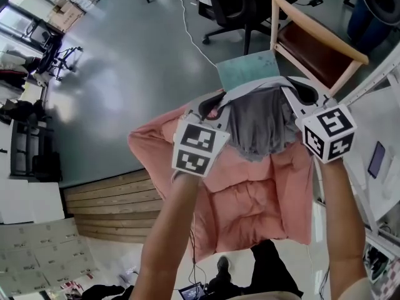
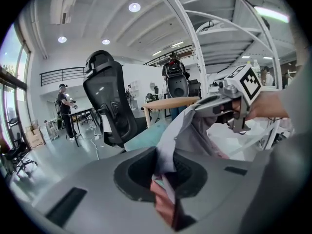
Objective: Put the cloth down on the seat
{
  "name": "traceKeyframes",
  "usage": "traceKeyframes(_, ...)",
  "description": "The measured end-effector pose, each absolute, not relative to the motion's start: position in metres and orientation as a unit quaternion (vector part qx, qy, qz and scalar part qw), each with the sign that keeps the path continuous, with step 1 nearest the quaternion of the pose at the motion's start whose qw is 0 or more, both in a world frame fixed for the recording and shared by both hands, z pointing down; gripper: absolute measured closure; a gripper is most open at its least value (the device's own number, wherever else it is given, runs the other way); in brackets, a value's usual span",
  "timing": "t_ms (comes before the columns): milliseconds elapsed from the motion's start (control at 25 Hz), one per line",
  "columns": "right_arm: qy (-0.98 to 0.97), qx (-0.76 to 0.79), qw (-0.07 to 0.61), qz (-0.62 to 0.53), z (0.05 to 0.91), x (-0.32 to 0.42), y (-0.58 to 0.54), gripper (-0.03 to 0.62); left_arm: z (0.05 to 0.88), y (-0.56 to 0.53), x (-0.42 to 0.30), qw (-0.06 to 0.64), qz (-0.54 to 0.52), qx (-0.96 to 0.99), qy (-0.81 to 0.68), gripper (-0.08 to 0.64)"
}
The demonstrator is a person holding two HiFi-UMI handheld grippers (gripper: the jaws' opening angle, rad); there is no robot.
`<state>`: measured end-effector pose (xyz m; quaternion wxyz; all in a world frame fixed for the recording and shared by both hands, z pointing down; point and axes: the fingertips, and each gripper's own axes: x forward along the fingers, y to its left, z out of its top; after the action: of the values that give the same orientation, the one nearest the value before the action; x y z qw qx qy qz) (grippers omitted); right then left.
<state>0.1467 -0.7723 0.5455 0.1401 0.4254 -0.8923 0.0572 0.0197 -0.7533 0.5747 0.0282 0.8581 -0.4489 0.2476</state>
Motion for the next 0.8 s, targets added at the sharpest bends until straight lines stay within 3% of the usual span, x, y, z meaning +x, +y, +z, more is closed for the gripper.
traceKeyframes(560, -0.875, 0.434, 0.202, 0.073, 0.627, 0.147, -0.816, 0.552, 0.662, -0.775, -0.017, 0.14, 0.266, 0.826, -0.477, 0.535)
traceKeyframes(800, -0.874, 0.434, 0.199, 0.084, 0.629, 0.146, -0.815, 0.52, 0.661, -0.771, -0.027, 0.172, 0.237, 0.826, -0.481, 0.477)
